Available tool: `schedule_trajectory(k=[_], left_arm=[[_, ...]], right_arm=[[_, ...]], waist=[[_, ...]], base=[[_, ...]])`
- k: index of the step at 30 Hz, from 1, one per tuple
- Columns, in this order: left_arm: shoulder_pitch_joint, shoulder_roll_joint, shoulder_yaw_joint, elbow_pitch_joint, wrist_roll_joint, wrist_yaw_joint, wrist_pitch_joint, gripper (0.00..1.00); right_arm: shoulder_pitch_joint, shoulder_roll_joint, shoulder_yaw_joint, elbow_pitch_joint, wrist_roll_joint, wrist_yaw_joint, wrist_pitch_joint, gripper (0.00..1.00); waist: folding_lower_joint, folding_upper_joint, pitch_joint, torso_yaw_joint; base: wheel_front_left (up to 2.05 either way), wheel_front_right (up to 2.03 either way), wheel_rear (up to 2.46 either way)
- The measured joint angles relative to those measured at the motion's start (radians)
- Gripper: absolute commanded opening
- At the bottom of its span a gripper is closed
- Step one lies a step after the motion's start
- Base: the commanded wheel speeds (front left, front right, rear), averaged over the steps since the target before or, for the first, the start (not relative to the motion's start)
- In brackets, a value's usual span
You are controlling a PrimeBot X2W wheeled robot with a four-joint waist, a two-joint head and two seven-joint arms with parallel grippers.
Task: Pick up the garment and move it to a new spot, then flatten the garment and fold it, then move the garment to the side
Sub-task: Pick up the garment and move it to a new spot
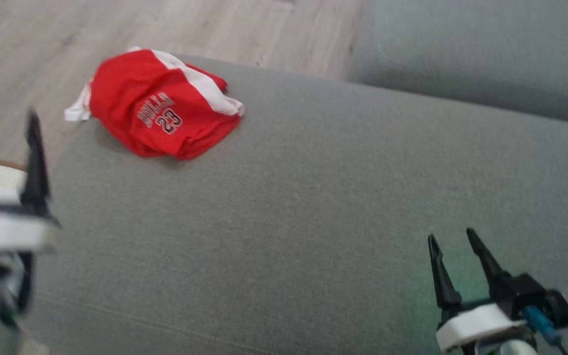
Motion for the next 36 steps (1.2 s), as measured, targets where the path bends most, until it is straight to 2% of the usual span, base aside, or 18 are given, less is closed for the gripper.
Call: schedule_trajectory(k=[4,8,11,12,18,23,27,34,35,36], left_arm=[[-0.194,0.041,0.01,0.049,-0.022,-0.039,0.052,1.0],[-0.38,0.055,0.011,0.199,-0.053,-0.066,0.105,1.0],[-0.485,0.052,0.011,0.338,-0.084,-0.069,0.151,1.0],[-0.485,0.052,0.011,0.338,-0.084,-0.069,0.151,1.0],[-0.584,0.046,-0.002,0.592,-0.099,-0.073,0.206,1.0],[-0.607,0.006,-0.009,0.75,-0.129,-0.083,0.239,1.0],[-0.614,-0.029,-0.018,0.833,-0.152,-0.099,0.251,1.0],[-0.68,-0.043,-0.026,0.938,-0.152,-0.1,0.206,1.0],[-0.691,-0.046,-0.026,0.951,-0.153,-0.1,0.197,0.75],[-0.698,-0.049,-0.026,0.962,-0.161,-0.108,0.195,0.45]], right_arm=[[-0.056,0.0,-0.001,-0.027,-0.041,0.0,0.002,1.0],[-0.132,-0.001,-0.001,-0.067,-0.081,0.0,0.024,1.0],[-0.174,-0.003,-0.002,-0.097,-0.107,0.0,0.042,1.0],[-0.174,-0.003,-0.002,-0.097,-0.107,0.0,0.042,1.0],[-0.232,-0.005,-0.006,-0.156,-0.15,0.0,0.073,1.0],[-0.273,-0.006,-0.025,-0.202,-0.174,0.0,0.091,1.0],[-0.279,-0.007,-0.035,-0.226,-0.181,0.0,0.1,1.0],[-0.282,-0.007,-0.034,-0.267,-0.189,0.0,0.105,1.0],[-0.283,-0.007,-0.034,-0.269,-0.189,0.0,0.105,1.0],[-0.284,-0.007,-0.035,-0.269,-0.189,0.0,0.105,1.0]], waist=[[0.0001,0.0,0.066,-0.027],[0.0002,0.0,0.147,-0.058],[0.0004,0.0,0.212,-0.081],[0.0004,0.0,0.212,-0.081],[0.0004,-0.0001,0.348,-0.117],[0.0003,-0.0001,0.451,-0.135],[0.0002,-0.0001,0.515,-0.142],[0.0001,-0.0001,0.58,-0.152],[0.0001,-0.0001,0.582,-0.155],[0.0,-0.0001,0.582,-0.157]], base=[[0.0,0.0,0.0],[0.0,0.0,0.0],[0.0,0.0,0.0],[0.0,0.0,0.0],[0.0,0.0,0.0],[0.0,0.0,0.0],[0.0,0.0,0.0],[0.0,0.0,0.0],[0.0,0.0,0.0],[0.0,0.0,0.0]])
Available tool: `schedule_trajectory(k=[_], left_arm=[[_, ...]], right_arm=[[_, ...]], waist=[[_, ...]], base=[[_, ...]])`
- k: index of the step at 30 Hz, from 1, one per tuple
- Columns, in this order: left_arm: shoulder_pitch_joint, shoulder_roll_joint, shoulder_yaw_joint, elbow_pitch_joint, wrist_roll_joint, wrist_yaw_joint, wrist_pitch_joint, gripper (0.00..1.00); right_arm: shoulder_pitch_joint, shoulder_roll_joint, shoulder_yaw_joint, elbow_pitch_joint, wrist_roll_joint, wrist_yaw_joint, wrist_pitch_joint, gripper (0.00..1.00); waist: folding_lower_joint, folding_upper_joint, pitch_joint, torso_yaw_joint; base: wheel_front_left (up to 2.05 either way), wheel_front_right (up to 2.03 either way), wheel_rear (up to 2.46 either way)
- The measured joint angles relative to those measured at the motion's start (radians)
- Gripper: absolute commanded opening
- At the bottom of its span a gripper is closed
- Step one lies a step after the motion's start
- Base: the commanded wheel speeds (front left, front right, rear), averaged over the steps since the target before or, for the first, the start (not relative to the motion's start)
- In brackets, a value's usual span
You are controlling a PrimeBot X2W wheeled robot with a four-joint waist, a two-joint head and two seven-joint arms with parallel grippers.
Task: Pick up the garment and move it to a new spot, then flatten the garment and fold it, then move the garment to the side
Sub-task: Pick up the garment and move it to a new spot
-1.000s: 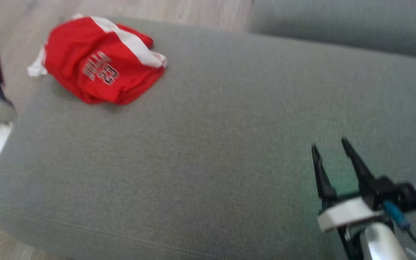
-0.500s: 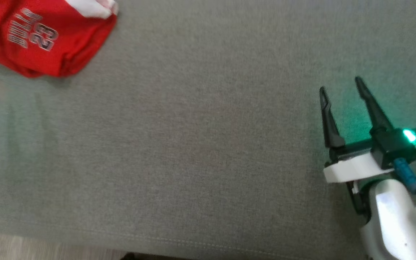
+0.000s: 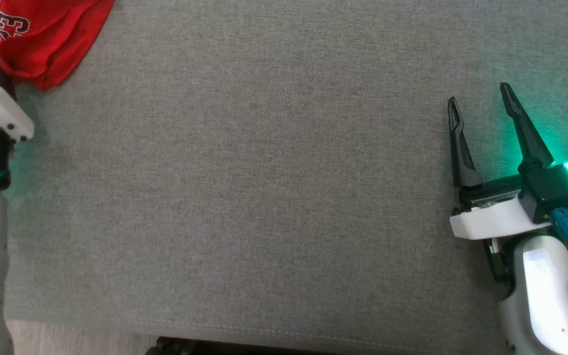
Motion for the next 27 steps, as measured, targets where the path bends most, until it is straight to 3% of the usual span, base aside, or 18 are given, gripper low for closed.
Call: schedule_trajectory(k=[1,2,3,14,27], left_arm=[[-0.005,-0.005,-0.001,0.012,-0.006,-0.006,-0.008,0.2],[-0.009,-0.008,-0.006,0.021,-0.008,-0.009,-0.016,0.2],[-0.012,-0.01,-0.01,0.029,-0.008,-0.013,-0.023,0.0],[-0.013,0.035,-0.087,0.039,0.011,-0.044,-0.059,0.0],[-0.014,0.106,-0.229,-0.145,0.019,-0.052,0.004,0.0]], right_arm=[[-0.001,0.0,-0.001,0.001,0.0,0.0,0.0,1.0],[-0.001,0.0,-0.002,0.003,0.0,0.0,0.0,1.0],[-0.001,0.0,-0.004,0.006,0.0,0.0,0.0,1.0],[0.012,0.0,-0.003,0.099,0.053,0.0,-0.036,1.0],[0.101,0.001,0.003,0.241,0.155,0.0,-0.087,1.0]], waist=[[0.0,0.0,-0.002,-0.001],[0.0,0.0,-0.006,-0.002],[0.0,0.0,-0.01,-0.003],[-0.0001,0.0,-0.125,-0.005],[-0.0004,0.0001,-0.374,-0.031]], base=[[0.0,0.0,0.0],[0.0,0.0,0.0],[0.0,0.0,0.0],[0.0,0.0,0.0],[0.0,0.0,0.0]])
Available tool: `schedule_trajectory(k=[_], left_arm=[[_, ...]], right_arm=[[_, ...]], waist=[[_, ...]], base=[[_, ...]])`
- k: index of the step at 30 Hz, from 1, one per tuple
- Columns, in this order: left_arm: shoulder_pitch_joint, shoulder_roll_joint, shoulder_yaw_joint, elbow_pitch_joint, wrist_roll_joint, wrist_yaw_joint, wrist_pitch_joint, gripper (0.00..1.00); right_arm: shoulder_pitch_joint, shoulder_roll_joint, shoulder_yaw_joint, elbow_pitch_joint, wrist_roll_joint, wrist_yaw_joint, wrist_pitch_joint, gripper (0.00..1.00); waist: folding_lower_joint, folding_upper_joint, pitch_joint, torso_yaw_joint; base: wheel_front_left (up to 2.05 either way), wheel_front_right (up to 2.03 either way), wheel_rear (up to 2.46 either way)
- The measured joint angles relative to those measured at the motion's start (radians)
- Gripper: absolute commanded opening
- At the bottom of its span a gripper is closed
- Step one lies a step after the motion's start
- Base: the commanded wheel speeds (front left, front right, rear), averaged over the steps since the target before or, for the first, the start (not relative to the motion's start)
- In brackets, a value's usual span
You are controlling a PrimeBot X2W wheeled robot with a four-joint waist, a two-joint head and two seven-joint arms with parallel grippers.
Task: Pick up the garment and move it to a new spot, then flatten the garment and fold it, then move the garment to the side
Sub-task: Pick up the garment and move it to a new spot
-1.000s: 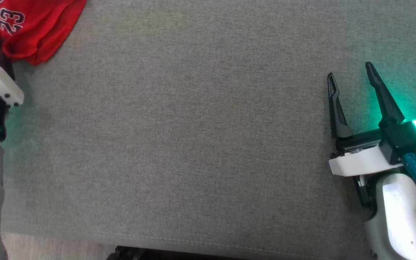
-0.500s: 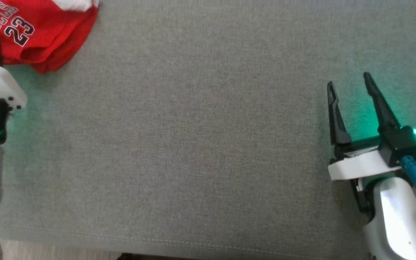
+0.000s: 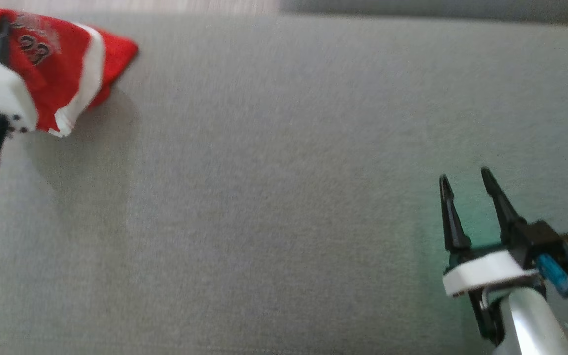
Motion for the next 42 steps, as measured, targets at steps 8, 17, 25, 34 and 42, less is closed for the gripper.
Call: schedule_trajectory(k=[8,17,25,34,42], left_arm=[[0.0,0.001,-0.131,-0.139,-0.054,0.0,0.073,0.0],[-0.047,-0.136,-0.379,-0.334,-0.17,0.0,0.077,0.0],[-0.023,-0.204,-0.541,-0.362,-0.292,0.0,0.044,0.0],[0.107,-0.162,-0.595,-0.078,-0.268,0.012,-0.053,0.0],[0.114,-0.164,-0.598,0.122,-0.206,0.054,-0.234,1.0]], right_arm=[[0.08,0.002,-0.029,0.056,0.041,0.0,-0.013,1.0],[0.115,0.003,-0.056,0.07,0.057,0.0,-0.02,1.0],[0.109,0.002,-0.044,0.061,0.061,0.0,-0.021,1.0],[0.045,0.002,-0.021,0.048,0.076,0.0,-0.021,1.0],[0.026,0.002,-0.015,0.046,0.076,0.0,-0.021,1.0]], waist=[[-0.0001,0.0,-0.161,-0.072],[0.0002,0.0,-0.223,-0.235],[0.0003,0.0,-0.187,-0.319],[0.0005,0.0,-0.091,-0.384],[0.0006,0.0,-0.034,-0.402]], base=[[0.0,0.0,0.0],[0.0,0.0,0.0],[0.0,0.0,0.0],[0.0,0.0,0.0],[0.0,0.0,0.0]])
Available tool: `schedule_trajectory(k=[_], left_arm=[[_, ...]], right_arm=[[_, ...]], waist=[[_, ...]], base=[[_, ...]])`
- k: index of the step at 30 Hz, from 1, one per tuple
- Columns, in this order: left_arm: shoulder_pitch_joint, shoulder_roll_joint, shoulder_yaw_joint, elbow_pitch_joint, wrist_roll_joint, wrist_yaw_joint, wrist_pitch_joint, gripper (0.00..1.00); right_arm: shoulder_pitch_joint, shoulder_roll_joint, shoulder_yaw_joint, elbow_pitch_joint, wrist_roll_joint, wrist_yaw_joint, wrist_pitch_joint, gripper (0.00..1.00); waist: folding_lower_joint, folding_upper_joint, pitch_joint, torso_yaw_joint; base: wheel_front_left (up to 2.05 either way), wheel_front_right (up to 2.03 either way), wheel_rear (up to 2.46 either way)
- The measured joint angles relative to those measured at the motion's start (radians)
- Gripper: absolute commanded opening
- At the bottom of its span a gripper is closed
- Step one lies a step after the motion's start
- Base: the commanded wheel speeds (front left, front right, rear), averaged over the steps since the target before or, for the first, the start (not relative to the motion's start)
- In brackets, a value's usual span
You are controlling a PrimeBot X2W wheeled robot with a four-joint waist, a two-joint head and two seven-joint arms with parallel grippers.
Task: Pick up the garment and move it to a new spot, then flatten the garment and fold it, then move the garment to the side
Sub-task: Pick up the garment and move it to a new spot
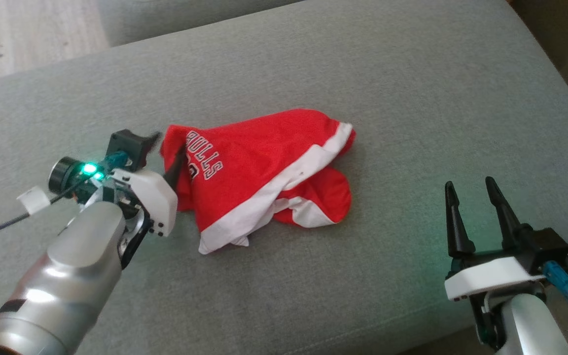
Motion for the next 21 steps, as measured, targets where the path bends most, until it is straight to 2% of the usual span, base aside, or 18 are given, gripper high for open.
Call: schedule_trajectory(k=[7,16,21], left_arm=[[-0.033,-0.035,0.009,0.067,-0.005,-0.012,-0.098,1.0],[-0.042,-0.071,0.056,0.069,-0.085,-0.036,-0.188,1.0],[0.065,-0.076,0.128,0.007,-0.135,0.012,-0.218,1.0]], right_arm=[[0.0,0.0,-0.002,0.002,0.0,0.0,0.0,1.0],[0.018,0.0,-0.029,0.022,-0.003,0.0,0.0,1.0],[0.079,0.0,-0.053,0.028,-0.003,0.0,0.0,1.0]], waist=[[-0.0002,0.0,-0.018,0.042],[-0.0004,0.0,-0.116,0.114],[-0.0005,0.0,-0.171,0.171]], base=[[0.0,0.0,0.0],[0.0,0.0,0.0],[0.0,0.0,0.0]])
